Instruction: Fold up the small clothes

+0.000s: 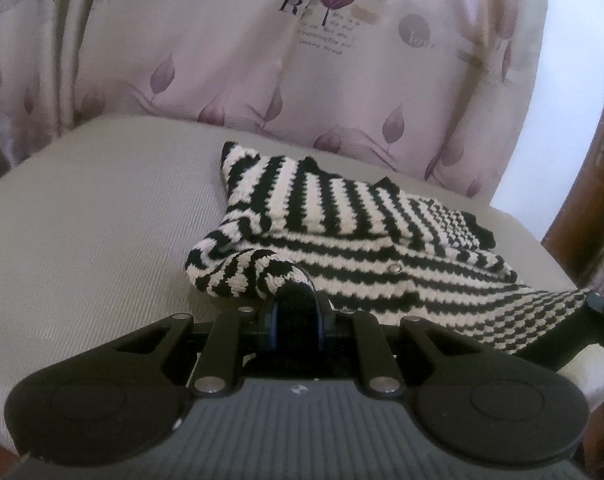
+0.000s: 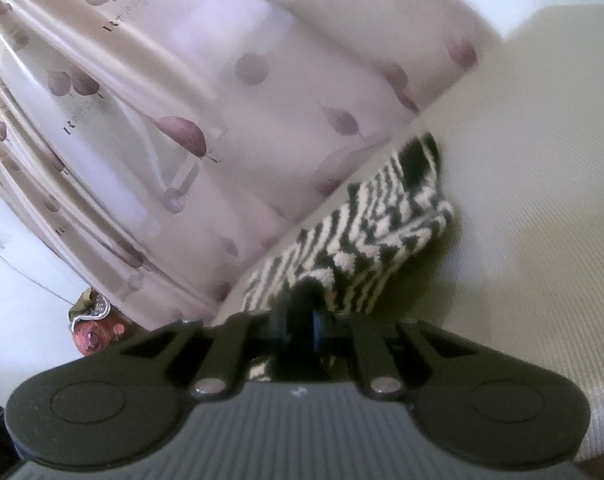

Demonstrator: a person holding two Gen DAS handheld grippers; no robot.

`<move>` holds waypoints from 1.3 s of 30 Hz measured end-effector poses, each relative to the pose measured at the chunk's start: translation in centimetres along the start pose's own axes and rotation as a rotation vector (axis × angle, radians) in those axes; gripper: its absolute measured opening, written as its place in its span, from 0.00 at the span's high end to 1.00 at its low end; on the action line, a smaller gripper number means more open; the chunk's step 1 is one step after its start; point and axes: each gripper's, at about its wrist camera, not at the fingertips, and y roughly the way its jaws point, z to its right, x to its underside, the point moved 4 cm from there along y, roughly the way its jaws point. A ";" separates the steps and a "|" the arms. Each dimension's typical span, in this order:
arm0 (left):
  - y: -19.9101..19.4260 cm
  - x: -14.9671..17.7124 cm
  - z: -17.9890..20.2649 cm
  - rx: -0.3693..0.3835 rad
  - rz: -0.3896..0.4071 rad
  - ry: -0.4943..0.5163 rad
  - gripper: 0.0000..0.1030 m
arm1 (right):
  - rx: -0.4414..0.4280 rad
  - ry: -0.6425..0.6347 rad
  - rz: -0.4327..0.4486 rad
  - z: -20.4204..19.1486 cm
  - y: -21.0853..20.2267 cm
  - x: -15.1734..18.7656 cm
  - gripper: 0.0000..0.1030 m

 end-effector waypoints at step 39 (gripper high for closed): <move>5.3 -10.3 0.6 -0.033 0.110 -0.073 0.81 | -0.002 -0.046 0.103 -0.4 5.6 -10.3 0.89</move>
